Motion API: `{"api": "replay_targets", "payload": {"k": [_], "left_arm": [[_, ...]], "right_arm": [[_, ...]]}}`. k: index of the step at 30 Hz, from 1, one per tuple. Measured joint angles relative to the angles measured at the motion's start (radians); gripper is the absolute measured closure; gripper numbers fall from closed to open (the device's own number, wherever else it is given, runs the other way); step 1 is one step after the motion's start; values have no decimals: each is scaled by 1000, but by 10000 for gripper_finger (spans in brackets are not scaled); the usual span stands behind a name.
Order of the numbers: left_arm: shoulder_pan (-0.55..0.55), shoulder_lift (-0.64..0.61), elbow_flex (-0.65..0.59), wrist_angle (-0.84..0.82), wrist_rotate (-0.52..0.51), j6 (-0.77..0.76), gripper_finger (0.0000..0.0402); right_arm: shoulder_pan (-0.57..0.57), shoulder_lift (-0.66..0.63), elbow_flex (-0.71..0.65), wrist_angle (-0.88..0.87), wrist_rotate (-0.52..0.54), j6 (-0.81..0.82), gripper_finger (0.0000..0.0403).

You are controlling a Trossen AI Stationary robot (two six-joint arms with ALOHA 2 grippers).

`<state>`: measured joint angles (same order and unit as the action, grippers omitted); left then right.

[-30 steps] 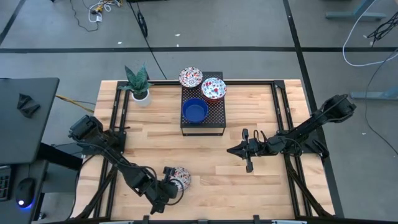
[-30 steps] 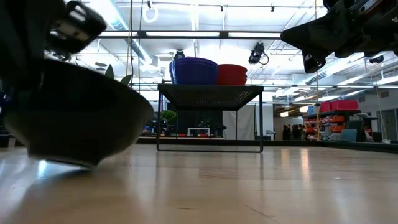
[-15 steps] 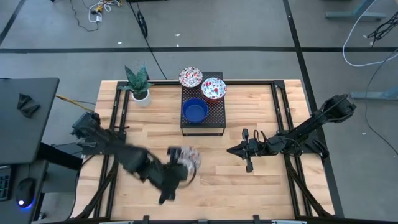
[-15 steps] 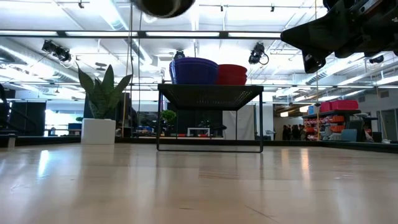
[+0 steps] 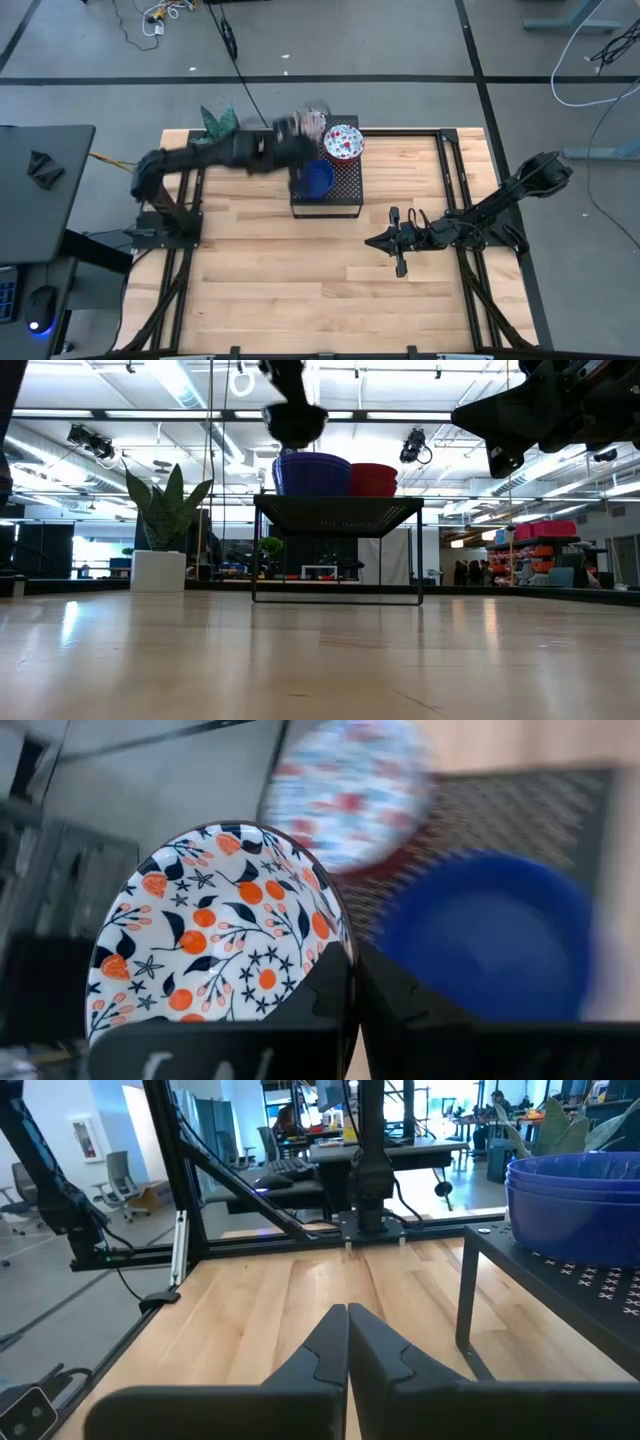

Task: Pick & Place Mini bowls
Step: Stack the orange patterned bowl on top of the other orange patterned bowls on the shelf

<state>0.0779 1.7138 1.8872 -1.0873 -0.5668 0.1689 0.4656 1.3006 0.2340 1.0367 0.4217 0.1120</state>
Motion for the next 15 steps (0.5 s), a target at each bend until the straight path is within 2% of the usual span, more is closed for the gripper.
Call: {"api": "replay_targets", "payload": {"k": [4, 8, 15], "left_arm": [[166, -2, -18, 158, 131, 37, 390], [261, 0, -51, 236, 275, 45, 390], [297, 5, -160, 336, 321, 57, 390]], "right_arm": [[0, 0, 0, 2, 0, 14, 394], [0, 0, 0, 22, 0, 14, 394], [0, 0, 0, 30, -1, 11, 394]]}}
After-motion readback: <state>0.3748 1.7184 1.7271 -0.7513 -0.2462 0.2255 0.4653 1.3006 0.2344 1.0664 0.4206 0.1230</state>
